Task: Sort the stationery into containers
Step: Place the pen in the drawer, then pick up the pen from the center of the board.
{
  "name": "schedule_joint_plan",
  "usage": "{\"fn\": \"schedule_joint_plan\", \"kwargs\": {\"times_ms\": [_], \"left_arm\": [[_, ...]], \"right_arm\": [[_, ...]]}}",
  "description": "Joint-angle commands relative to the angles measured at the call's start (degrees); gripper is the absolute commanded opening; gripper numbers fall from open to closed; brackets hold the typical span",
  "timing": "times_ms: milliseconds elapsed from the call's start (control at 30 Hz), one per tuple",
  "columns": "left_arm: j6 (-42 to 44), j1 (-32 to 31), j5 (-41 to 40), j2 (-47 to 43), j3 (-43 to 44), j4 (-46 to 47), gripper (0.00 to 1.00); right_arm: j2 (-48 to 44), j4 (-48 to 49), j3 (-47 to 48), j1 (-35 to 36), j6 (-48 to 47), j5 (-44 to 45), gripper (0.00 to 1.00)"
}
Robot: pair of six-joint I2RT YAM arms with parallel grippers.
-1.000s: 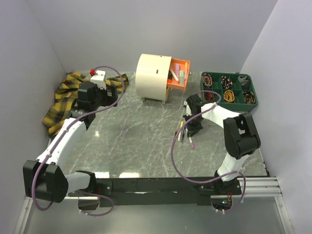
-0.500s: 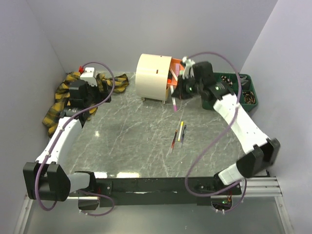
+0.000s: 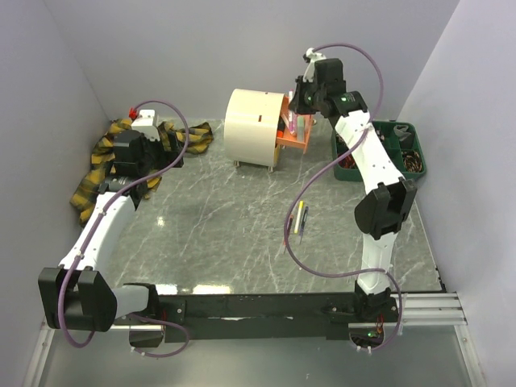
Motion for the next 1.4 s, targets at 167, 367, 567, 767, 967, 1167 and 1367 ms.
{"fn": "schedule_joint_plan", "kwargs": {"times_ms": [167,367,567,767,967,1167,1367], "left_arm": [[-1.33,0.60,1.88,1.02,2.47,2.01,0.99],[-1.06,0.60,1.88,1.90,3.09,1.84,1.00],[-0.89,0.60,1.88,2.25,2.91,1.31,1.00],[-1.24,0.60,2.50,3.74,3.79,1.92,0.99],[-2.38,0.60,3.38,4.18,3.70,2.89,1.00],[-2.73,0.25,3.38,2.78,3.09,3.07,1.00],[-3.70,0.08,3.81,1.02,1.33,3.86,0.99]], "right_arm": [[3.32,1.46,5.90,-0.93,-2.31,7.92,0.00],[7.62,1.46,6.25,-1.80,-3.28,10.13,0.00],[10.34,1.54,6.86,-1.81,-2.58,11.36,0.00],[9.22,1.63,8.01,-1.72,-1.09,11.80,0.40],[4.48,1.37,6.60,-1.72,-0.21,12.32,0.50],[-7.28,0.40,-1.55,-1.72,-0.12,6.99,0.50],[-23.89,-2.93,-26.41,-1.19,1.72,3.45,0.50]]}}
